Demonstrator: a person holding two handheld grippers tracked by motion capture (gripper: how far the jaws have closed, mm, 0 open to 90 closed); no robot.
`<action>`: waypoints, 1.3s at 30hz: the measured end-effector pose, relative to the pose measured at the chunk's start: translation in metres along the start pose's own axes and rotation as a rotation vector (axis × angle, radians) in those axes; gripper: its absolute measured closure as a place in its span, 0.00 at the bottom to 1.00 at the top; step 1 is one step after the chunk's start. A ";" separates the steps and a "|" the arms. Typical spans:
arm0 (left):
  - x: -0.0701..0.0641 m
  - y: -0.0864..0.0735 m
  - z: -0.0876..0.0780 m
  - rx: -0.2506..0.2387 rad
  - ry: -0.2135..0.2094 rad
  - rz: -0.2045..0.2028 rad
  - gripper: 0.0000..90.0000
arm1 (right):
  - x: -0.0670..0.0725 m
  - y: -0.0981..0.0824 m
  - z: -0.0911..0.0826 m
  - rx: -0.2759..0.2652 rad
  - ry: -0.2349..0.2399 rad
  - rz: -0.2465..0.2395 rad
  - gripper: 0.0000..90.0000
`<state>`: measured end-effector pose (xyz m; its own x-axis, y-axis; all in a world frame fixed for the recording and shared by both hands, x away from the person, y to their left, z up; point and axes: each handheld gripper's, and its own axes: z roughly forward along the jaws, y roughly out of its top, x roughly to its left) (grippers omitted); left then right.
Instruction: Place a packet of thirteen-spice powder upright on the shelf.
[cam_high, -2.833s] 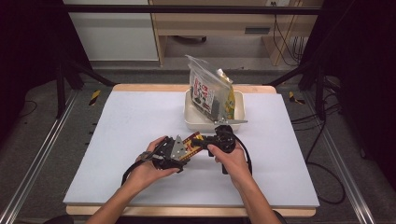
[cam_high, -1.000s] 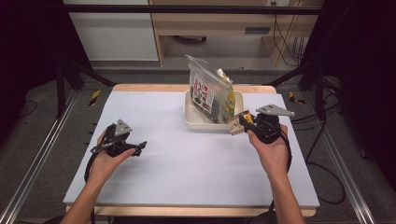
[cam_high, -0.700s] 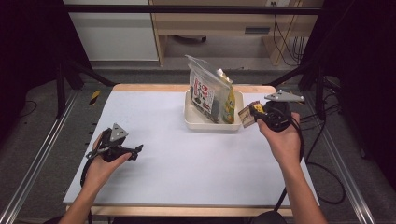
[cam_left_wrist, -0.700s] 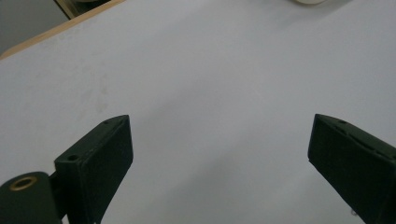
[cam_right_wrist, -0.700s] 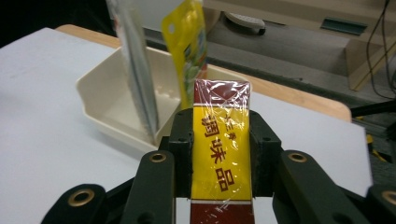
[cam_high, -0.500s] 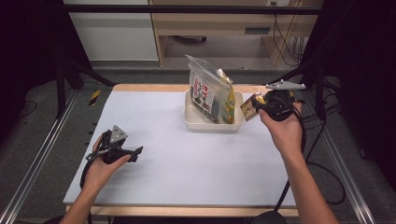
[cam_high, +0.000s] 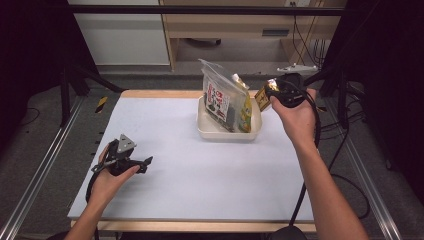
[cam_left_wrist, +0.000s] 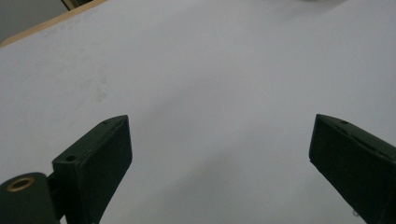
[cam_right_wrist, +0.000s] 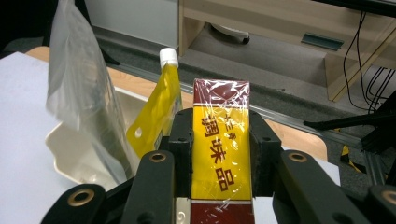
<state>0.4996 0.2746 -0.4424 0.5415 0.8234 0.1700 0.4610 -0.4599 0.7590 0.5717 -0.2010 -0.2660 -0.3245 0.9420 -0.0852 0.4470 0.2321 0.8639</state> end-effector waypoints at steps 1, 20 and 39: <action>0.000 0.000 0.000 -0.001 0.001 -0.001 0.07 | -0.001 0.002 0.002 -0.003 -0.003 0.007 0.76; 0.000 0.000 0.001 0.003 -0.003 0.000 0.07 | 0.005 0.002 0.036 0.071 -0.032 0.051 0.76; -0.004 0.000 0.003 0.013 -0.018 0.014 0.07 | 0.014 -0.012 0.063 0.160 -0.056 0.111 0.76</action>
<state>0.4996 0.2701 -0.4445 0.5604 0.8107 0.1693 0.4625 -0.4759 0.7481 0.6140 -0.1752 -0.3084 -0.2210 0.9750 -0.0249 0.6059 0.1572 0.7799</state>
